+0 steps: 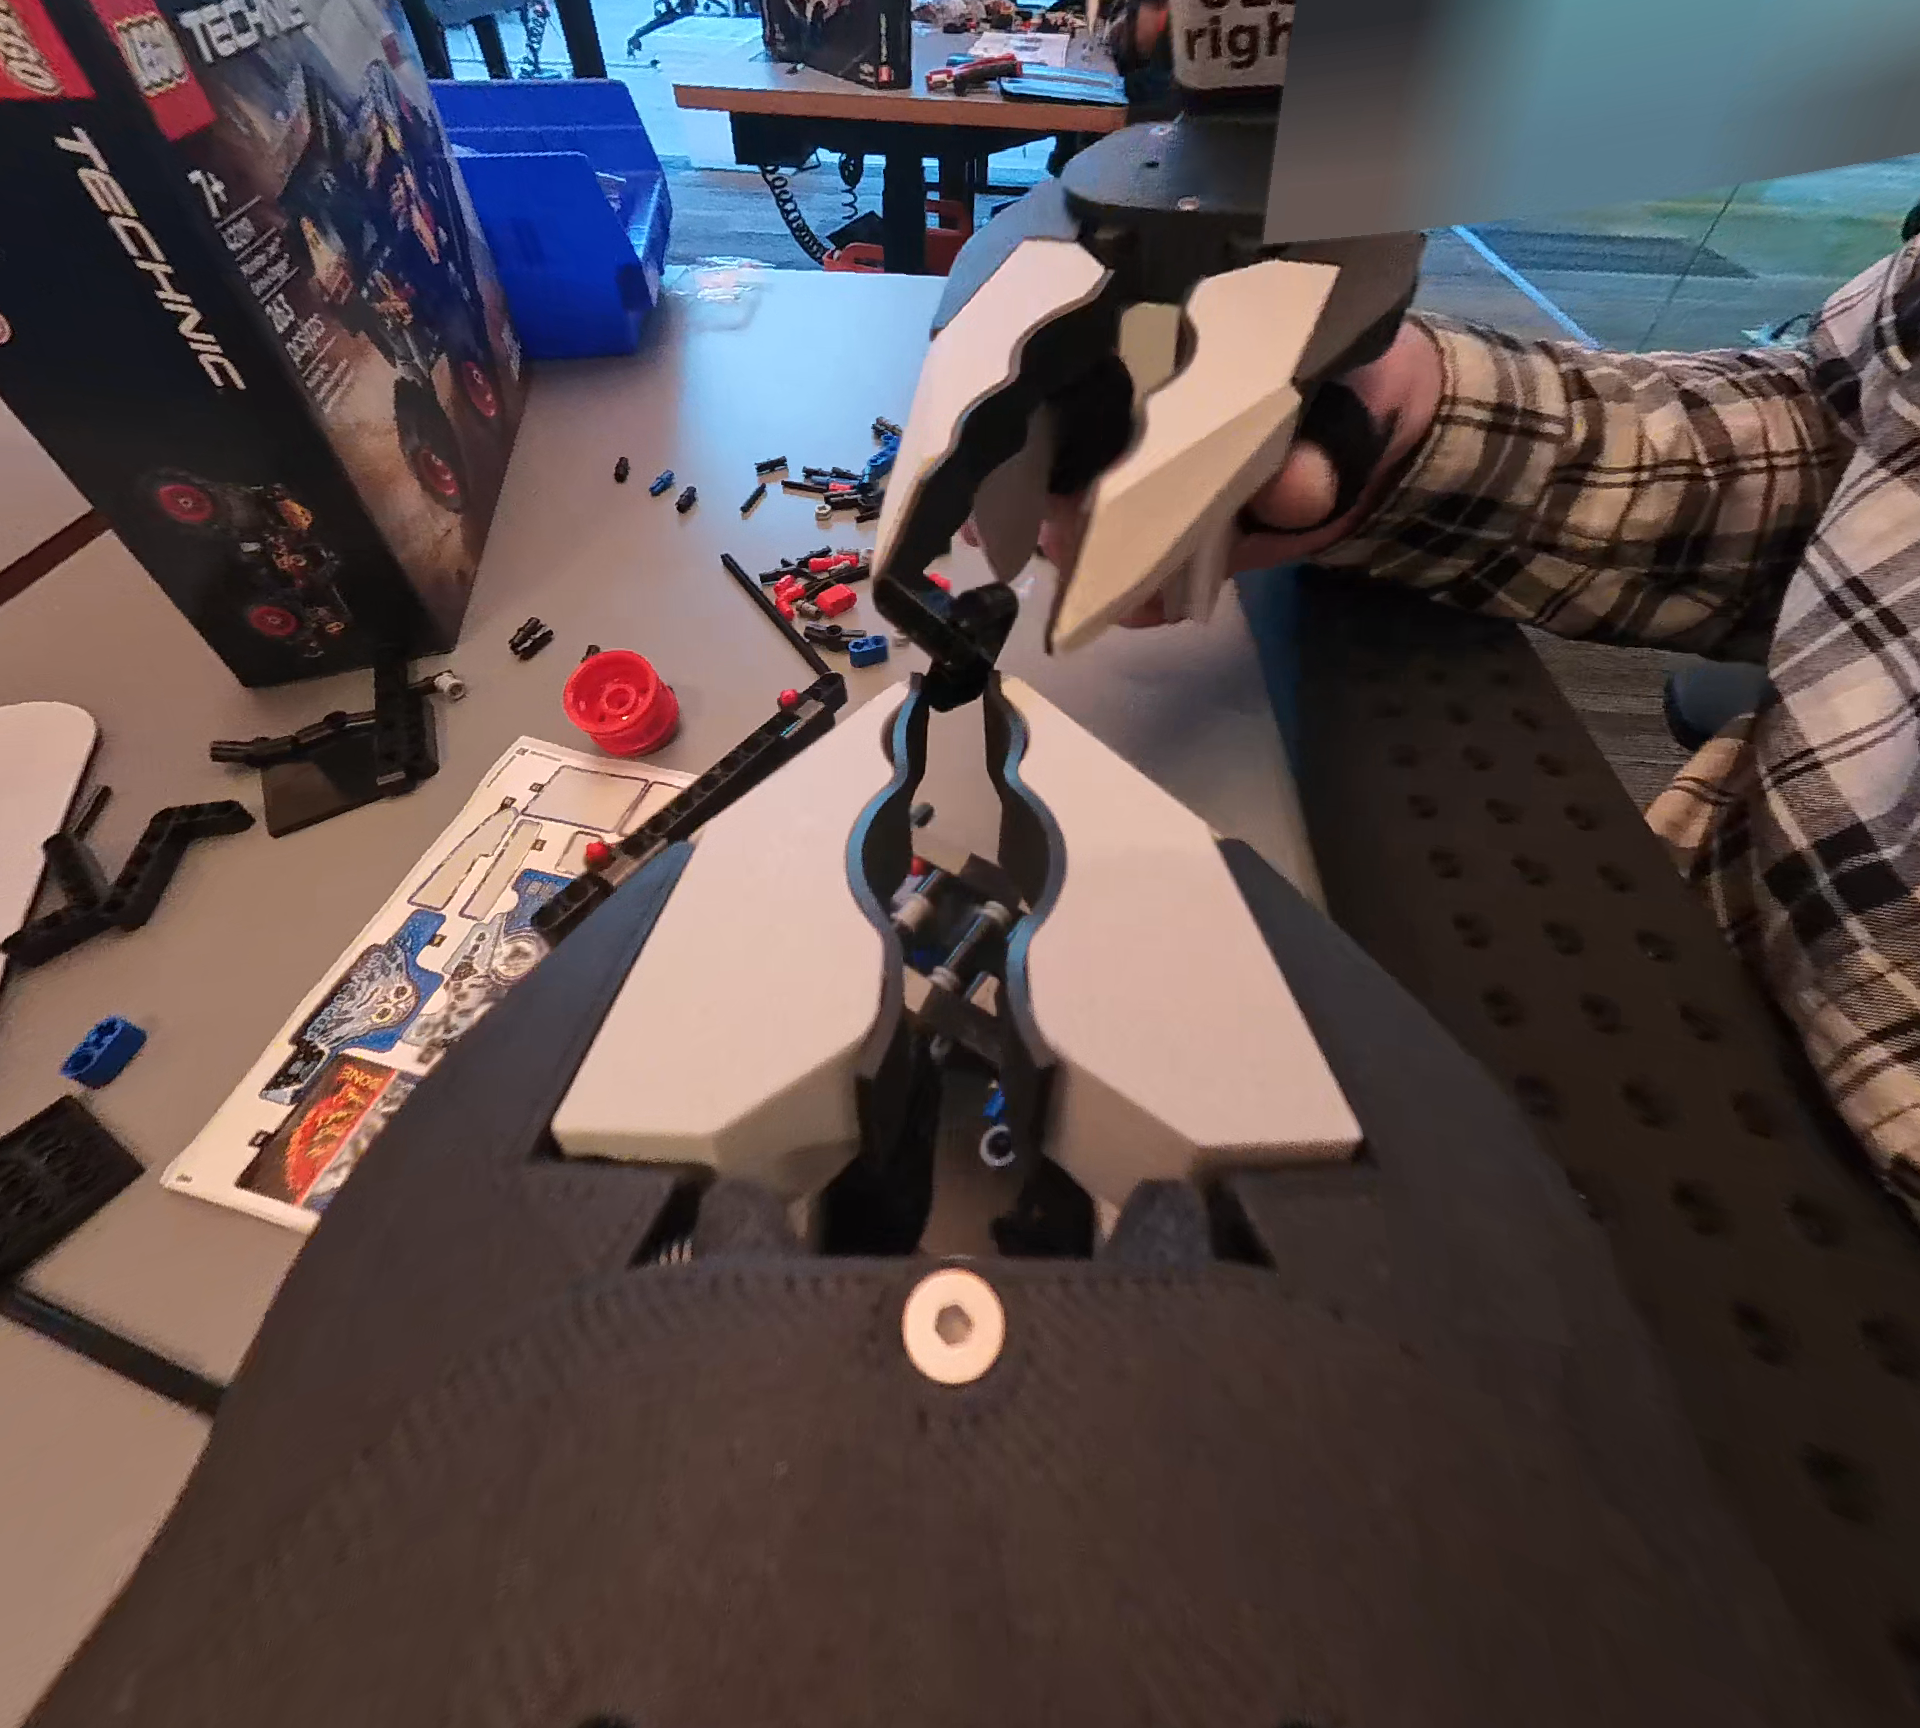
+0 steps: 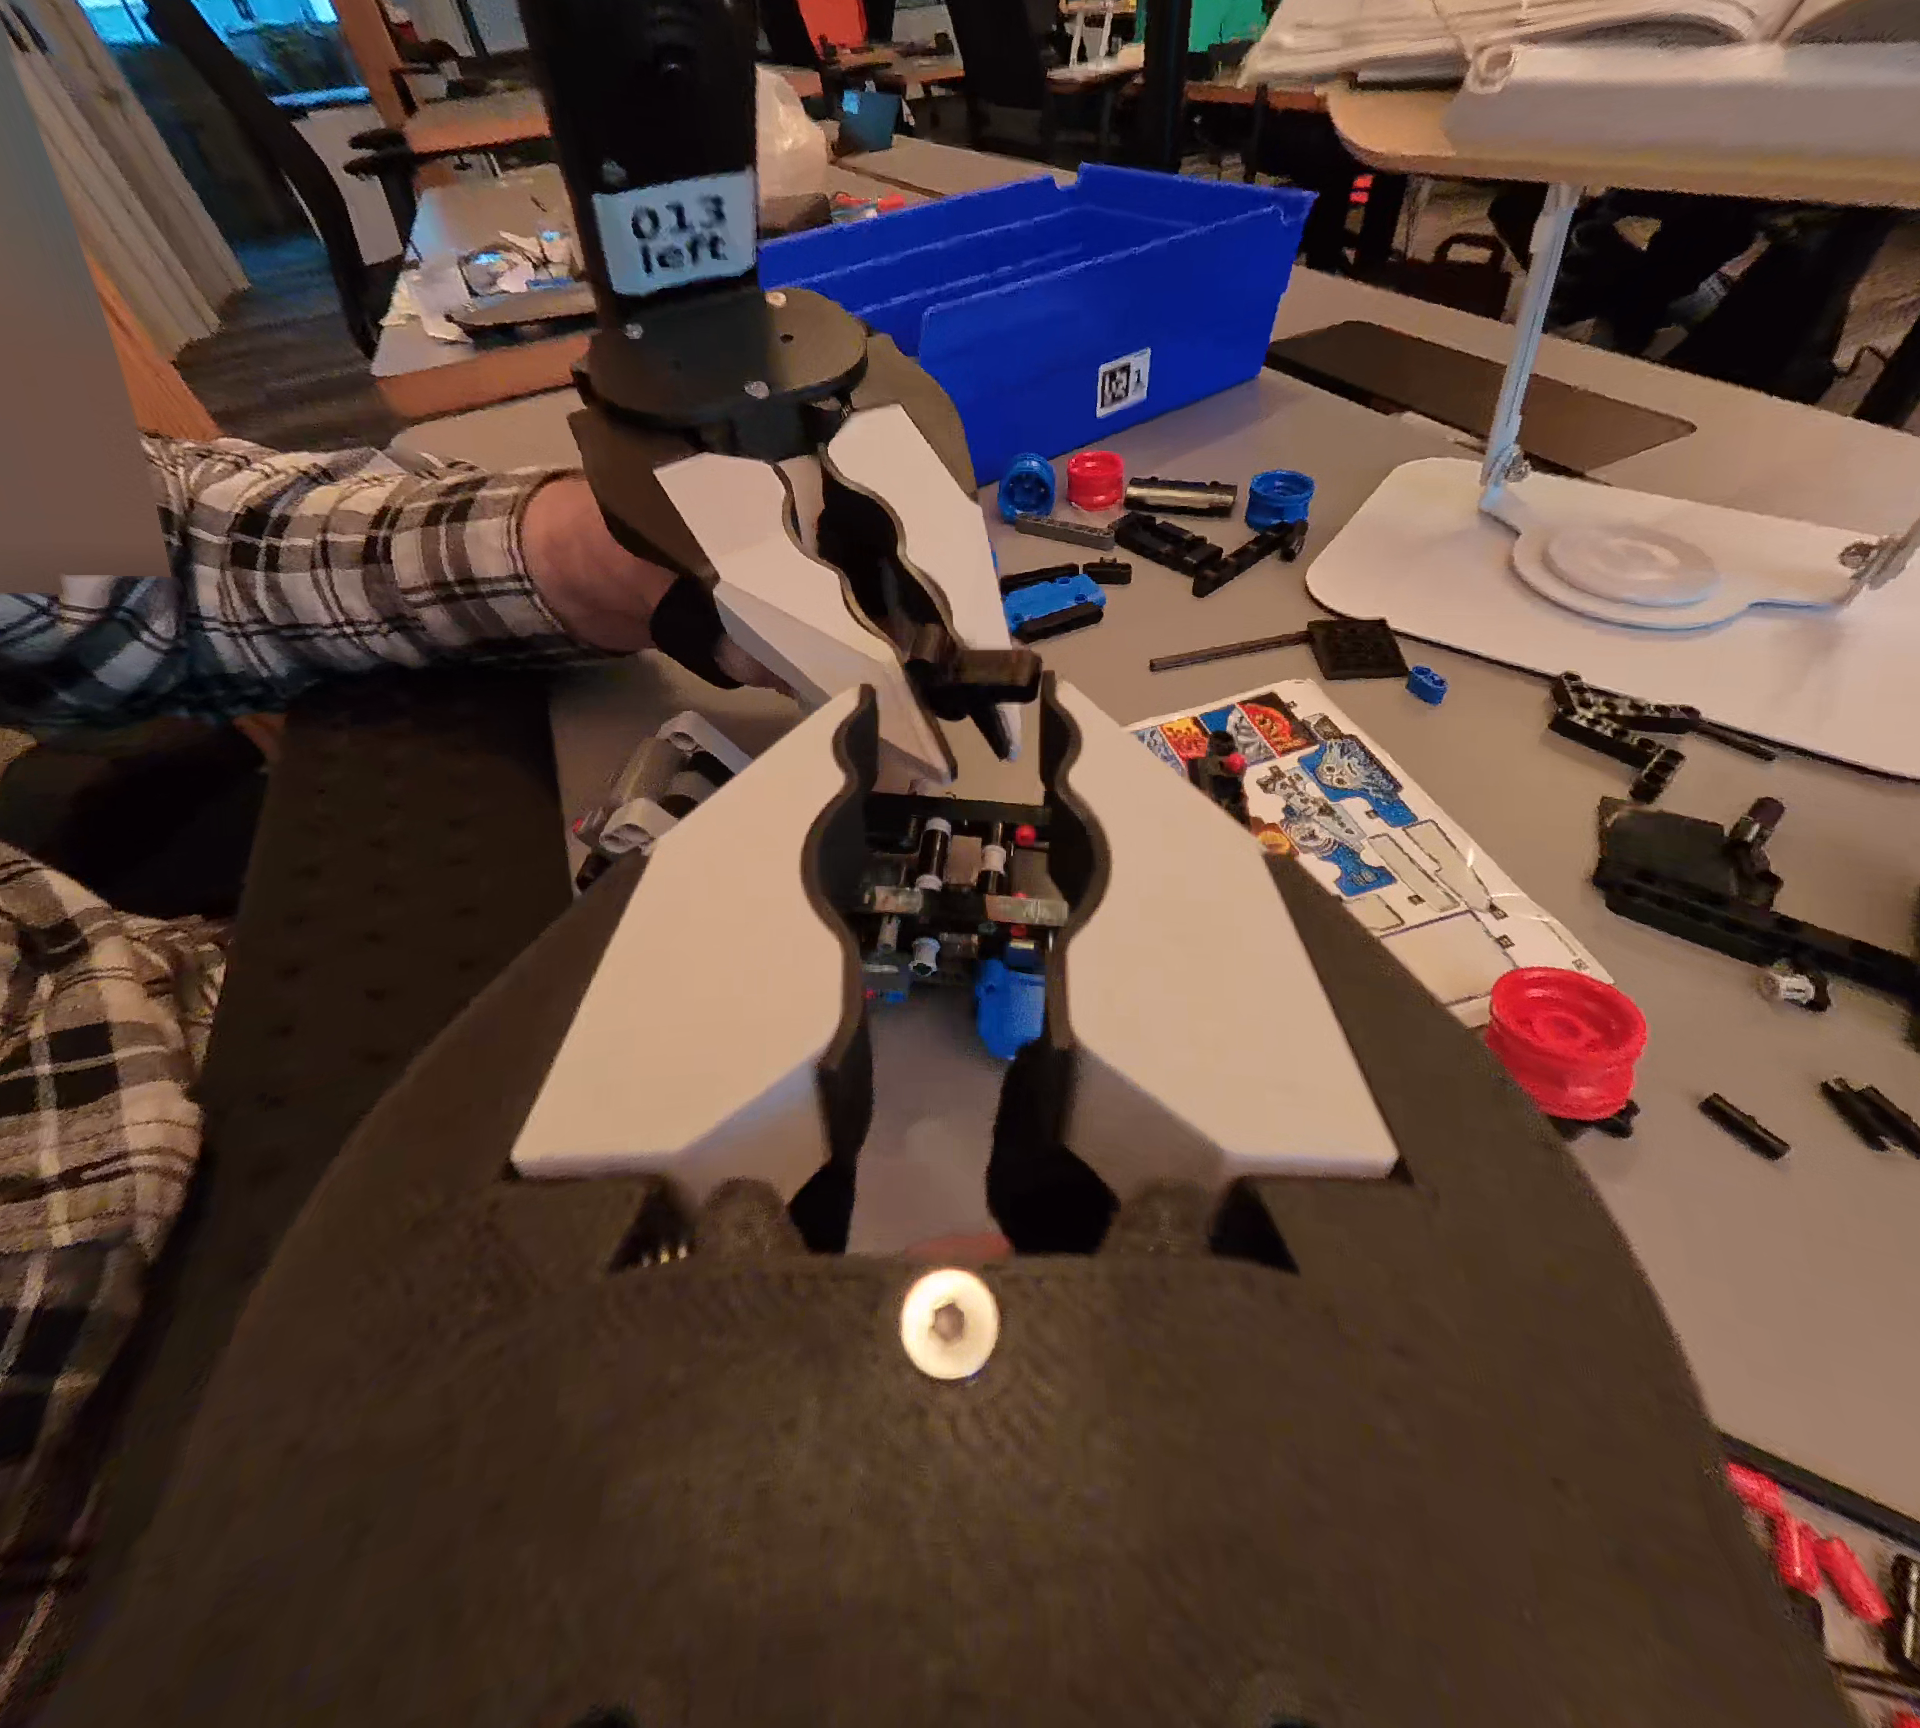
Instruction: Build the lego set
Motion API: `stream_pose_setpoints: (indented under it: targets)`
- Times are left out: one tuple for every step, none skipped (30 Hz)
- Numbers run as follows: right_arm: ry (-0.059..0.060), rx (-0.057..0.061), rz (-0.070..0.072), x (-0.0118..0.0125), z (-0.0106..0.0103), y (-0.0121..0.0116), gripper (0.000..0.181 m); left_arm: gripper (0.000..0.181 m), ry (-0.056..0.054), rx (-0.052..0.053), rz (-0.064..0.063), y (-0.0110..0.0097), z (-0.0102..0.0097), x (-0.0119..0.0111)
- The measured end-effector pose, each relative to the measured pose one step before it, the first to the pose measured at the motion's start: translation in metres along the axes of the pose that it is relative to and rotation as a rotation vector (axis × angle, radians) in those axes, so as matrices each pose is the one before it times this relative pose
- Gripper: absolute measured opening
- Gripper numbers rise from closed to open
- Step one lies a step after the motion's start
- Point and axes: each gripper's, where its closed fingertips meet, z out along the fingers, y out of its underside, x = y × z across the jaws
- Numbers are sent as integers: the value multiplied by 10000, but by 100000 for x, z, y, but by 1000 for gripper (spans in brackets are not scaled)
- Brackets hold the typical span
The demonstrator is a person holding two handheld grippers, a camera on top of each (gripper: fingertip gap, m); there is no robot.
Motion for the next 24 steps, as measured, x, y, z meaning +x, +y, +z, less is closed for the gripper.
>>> stream_pose_setpoints:
  targets:
    - [47,-166,48,77,179,292,32,8,-139,26,110,-84,-36,-129]
    - [-5,-58,85,59,98,182,33,8,-217,-58,261,-58,-11,-127]
    - [-36,20,54,-15,2,49,32,8,-313,-188,425,83,50,-154]
    - [-3,56,6,-11,-84,-62,32,8,-365,-246,492,154,83,-165]
    - [25,16,-31,40,-82,-32,30,8,-322,-236,463,133,103,-92]
    - [20,22,-49,57,-77,-21,25,8,-242,-175,462,63,96,40]
    - [-59,45,-2,-5,-75,-18,24,8,-175,-151,427,67,89,104]
    - [-96,51,67,-40,-58,-28,24,8,-211,-107,398,18,73,11]
    - [-107,63,102,-38,-58,-19,24,7,-218,-90,442,-1,28,-9]
    - [-135,80,141,-47,-71,-18,24,7,-195,-79,382,-16,3,-33]
    - [-264,170,228,-199,-134,-166,23,7,-122,-17,236,-81,-32,-14]
    - [-421,221,404,-327,-194,-266,24,7,-70,35,174,-131,-55,19]
    - [-466,175,495,-309,-158,-180,26,7,-120,30,215,-102,-60,-47]
    - [-367,153,436,-153,-143,-110,26,7,-129,46,222,-144,-75,-47]
    - [-255,132,331,-92,-105,-109,22,7,-100,43,213,-164,-57,12]
    - [-228,121,249,-155,-69,-131,19,6,-93,47,229,-181,-54,32]
    - [-201,88,238,-147,-36,-92,17,6,-121,34,257,-168,-59,-2]
    - [-164,70,207,-92,-2,-35,16,6,-131,-26,276,-92,-37,-19]
    - [-141,78,199,-86,5,-49,13,6,-122,-14,260,-97,-30,-10]
    - [-152,59,151,-143,7,-24,10,7,-83,24,247,-142,-53,35]
    - [-153,1,118,-185,40,33,10,7,-70,10,204,-117,-33,37]
    - [-96,-46,80,-108,49,114,10,7,-75,-30,205,-61,-12,15]
    - [-51,-45,28,-67,52,121,7,7,-75,-15,223,-85,-21,33]
    - [-16,-38,-15,-37,22,90,6,7,-25,-32,164,-62,11,78]
